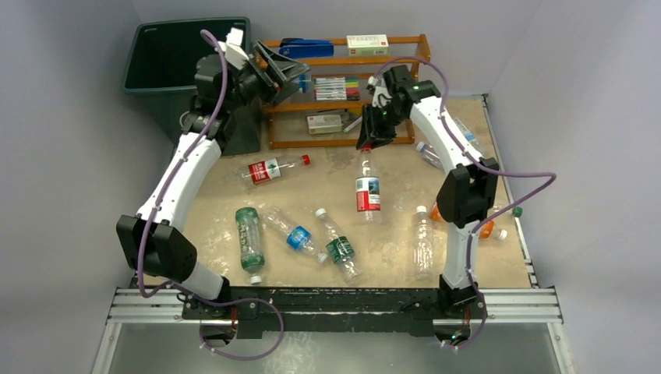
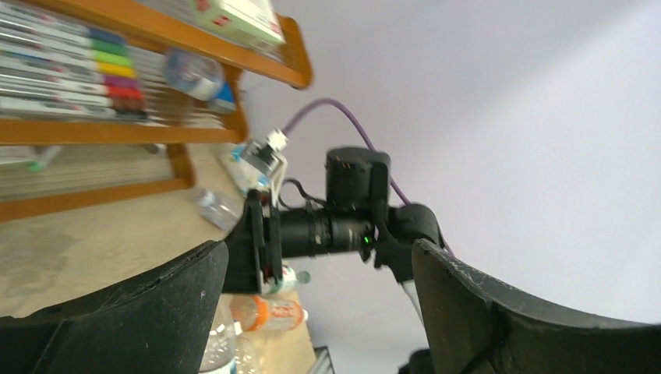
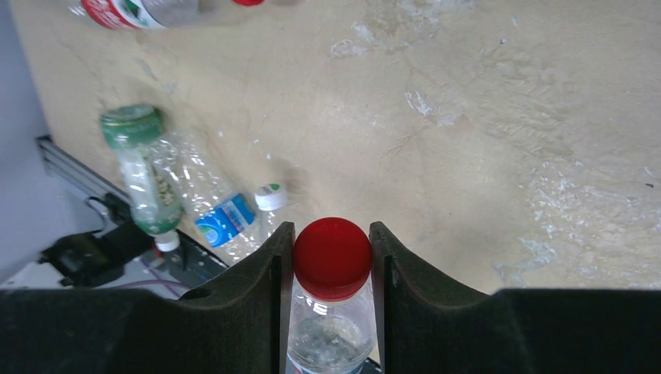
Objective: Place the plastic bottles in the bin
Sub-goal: Pick up the plastic bottle at the center of the board, then place the plastic bottle in the trash bin.
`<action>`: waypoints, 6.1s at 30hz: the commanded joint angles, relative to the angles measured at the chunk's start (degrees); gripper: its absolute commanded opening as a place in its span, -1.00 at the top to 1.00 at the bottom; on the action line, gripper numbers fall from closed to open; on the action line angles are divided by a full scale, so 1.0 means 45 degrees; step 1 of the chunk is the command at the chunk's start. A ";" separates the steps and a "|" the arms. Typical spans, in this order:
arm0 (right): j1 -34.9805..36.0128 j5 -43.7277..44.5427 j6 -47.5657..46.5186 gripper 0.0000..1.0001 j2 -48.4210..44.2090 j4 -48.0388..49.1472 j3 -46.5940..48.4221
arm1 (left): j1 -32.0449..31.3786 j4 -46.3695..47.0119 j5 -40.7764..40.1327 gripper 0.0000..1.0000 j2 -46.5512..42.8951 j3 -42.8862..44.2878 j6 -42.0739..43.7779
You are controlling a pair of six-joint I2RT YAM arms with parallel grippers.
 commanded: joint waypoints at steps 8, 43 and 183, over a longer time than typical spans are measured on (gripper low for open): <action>-0.1011 -0.2752 0.0577 0.52 -0.1363 -0.0276 0.0547 | -0.2315 0.0274 0.1020 -0.75 0.1061 0.1253 0.1709; -0.1739 -0.6654 0.3546 0.57 -0.2006 0.2643 -0.0031 | -0.5557 -0.6649 -0.2128 -0.74 0.2015 0.2159 0.7178; 0.4699 -0.0127 -0.1095 -0.75 -0.0797 0.1862 -0.5934 | 0.4975 -0.6861 -0.7540 -0.66 0.5301 0.9674 0.6232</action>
